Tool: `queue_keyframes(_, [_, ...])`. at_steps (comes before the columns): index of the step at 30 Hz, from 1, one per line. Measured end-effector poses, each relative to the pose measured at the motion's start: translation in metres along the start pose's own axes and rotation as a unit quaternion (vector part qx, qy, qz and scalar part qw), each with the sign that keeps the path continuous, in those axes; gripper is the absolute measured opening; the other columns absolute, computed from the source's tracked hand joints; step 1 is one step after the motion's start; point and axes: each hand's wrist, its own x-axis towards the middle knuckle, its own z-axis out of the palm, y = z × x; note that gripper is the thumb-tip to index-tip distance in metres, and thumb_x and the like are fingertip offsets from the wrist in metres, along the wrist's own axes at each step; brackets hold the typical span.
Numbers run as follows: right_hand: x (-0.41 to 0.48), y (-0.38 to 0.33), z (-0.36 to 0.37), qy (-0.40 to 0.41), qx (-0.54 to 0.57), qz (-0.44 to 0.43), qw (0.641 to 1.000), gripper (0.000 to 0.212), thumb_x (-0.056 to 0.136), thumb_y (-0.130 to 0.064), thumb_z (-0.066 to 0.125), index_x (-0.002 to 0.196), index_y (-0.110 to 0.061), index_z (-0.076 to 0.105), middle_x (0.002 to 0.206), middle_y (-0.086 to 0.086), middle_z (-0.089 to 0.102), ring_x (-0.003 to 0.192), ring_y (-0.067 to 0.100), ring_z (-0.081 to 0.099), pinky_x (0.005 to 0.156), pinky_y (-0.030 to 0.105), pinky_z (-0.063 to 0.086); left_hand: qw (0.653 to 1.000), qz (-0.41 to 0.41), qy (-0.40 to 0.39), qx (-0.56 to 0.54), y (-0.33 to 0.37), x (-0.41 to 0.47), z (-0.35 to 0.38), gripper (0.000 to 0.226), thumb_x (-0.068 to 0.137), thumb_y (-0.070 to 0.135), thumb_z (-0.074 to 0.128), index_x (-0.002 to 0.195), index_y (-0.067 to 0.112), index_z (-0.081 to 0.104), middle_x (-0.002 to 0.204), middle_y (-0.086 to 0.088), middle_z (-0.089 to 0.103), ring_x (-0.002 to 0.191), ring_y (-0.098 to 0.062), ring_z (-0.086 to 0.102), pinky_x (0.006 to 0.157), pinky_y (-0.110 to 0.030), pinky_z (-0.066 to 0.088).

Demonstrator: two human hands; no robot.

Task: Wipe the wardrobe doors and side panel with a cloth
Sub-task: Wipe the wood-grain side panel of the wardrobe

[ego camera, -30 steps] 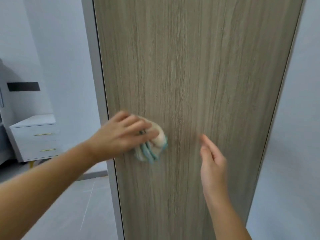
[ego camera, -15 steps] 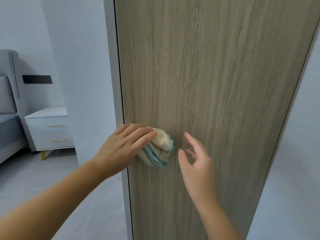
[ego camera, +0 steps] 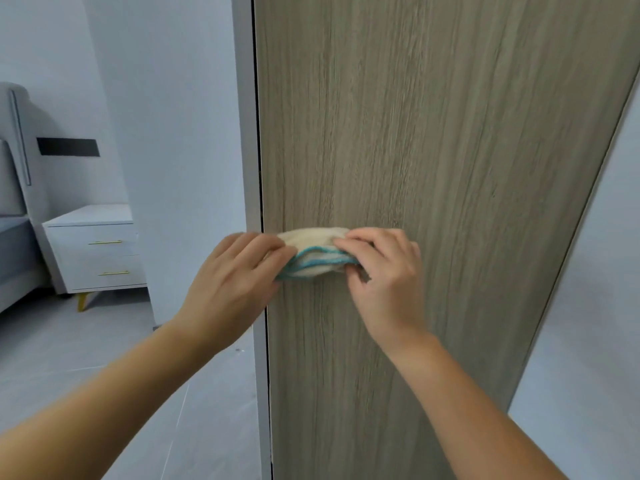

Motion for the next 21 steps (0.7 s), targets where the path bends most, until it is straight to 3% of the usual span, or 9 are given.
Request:
queue_keyframes(4, [0.017,0.002,-0.004,-0.046,-0.019,0.01,0.999,0.055,0.073,0.002,0.07,0.125,-0.015,0.064,0.1,0.002,0.06,0.091,0.024,0.053,0.077,0.04,0.046,1.0,-0.024,0.01,0.012,0.001,0.025,-0.005,0.03,0.084,-0.001,0.06,0.113,0.0,0.064,0.106,-0.016,0.062,0.089,-0.031,0.056,0.075,-0.04,0.044])
queue_keyframes(7, [0.018,0.004,0.001,-0.07,0.009,0.006,0.998,0.051,0.072,0.008,0.069,0.12,-0.01,0.067,0.102,0.006,0.058,0.092,0.025,0.053,0.08,0.039,0.048,0.999,-0.031,-0.014,0.014,0.0,0.019,0.003,0.039,0.081,-0.002,0.061,0.12,0.002,0.062,0.113,-0.015,0.06,0.091,-0.03,0.054,0.074,-0.038,0.042])
queue_keyframes(11, [-0.006,0.004,0.007,-0.104,0.026,0.01,0.994,0.049,0.068,0.012,0.067,0.112,-0.008,0.069,0.102,0.006,0.057,0.093,0.023,0.053,0.082,0.029,0.046,0.999,-0.04,-0.006,-0.006,0.012,-0.01,0.019,0.034,0.083,0.0,0.053,0.113,0.005,0.068,0.103,-0.011,0.064,0.082,-0.028,0.056,0.07,-0.036,0.04])
queue_keyframes(17, [-0.108,0.016,0.023,-0.182,0.053,0.015,0.982,0.052,0.061,0.018,0.07,0.107,-0.008,0.071,0.097,0.006,0.059,0.087,0.023,0.056,0.077,0.033,0.049,0.998,-0.018,-0.042,-0.04,0.048,-0.104,0.067,0.028,0.087,0.006,0.061,0.113,0.008,0.07,0.106,-0.004,0.06,0.081,-0.022,0.049,0.072,-0.034,0.035])
queue_keyframes(21, [-0.178,0.025,0.032,-0.241,0.074,0.024,0.967,0.049,0.068,0.016,0.066,0.109,-0.009,0.071,0.094,0.004,0.056,0.083,0.019,0.056,0.068,0.031,0.05,0.992,-0.007,-0.103,-0.076,0.073,-0.159,0.092,0.027,0.091,0.008,0.054,0.114,0.007,0.069,0.101,-0.007,0.066,0.079,-0.022,0.049,0.07,-0.033,0.036])
